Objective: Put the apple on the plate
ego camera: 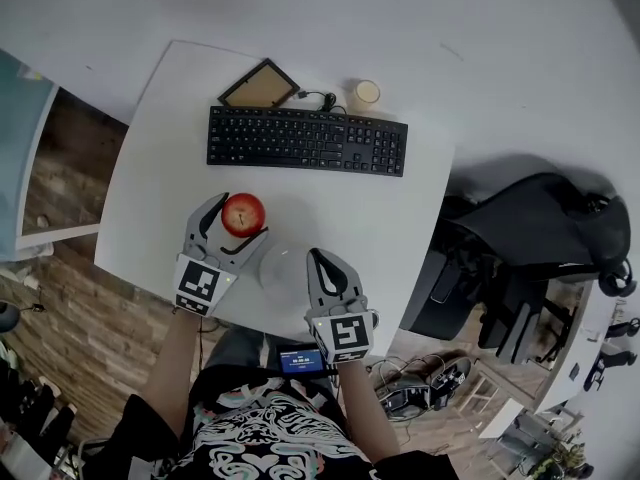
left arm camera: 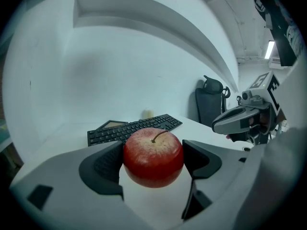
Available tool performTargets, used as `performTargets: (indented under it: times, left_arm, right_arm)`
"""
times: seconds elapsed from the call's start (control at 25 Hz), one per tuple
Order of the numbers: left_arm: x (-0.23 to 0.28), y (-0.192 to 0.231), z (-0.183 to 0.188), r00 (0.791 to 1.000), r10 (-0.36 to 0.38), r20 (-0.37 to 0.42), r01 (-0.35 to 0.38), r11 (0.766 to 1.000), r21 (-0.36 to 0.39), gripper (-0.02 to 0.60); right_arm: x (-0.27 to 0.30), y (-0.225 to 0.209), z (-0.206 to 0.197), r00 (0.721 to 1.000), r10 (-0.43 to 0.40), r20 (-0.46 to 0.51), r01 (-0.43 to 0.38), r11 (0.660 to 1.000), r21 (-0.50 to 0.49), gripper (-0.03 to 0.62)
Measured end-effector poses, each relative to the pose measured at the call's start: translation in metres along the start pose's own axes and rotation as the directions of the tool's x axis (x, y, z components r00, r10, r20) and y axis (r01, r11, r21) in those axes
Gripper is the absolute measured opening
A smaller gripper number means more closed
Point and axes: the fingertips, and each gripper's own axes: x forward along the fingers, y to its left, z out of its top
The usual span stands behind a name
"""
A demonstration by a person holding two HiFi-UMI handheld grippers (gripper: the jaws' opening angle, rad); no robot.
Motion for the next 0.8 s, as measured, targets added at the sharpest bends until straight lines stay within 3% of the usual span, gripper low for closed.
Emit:
performTargets:
  times: [0.48, 0.8]
  left_arm:
    - [-0.039, -0.016, 0.039, 0.999, 0.026, 0.039, -0.028, 0.999, 0.04, 0.399]
    - [-0.048, -0.046, 0.041, 0.999, -0.023, 0.026, 0.021, 0.997, 0.068, 0.4]
  right_arm:
    - [-0.038, 0.013, 0.026, 0.997, -0.018, 0.072, 0.019, 1.0, -0.018, 0.028]
    - [-0.06, 0.012, 0.025, 0.994, -0.056, 0.095, 0.056, 0.998, -0.002, 0.028]
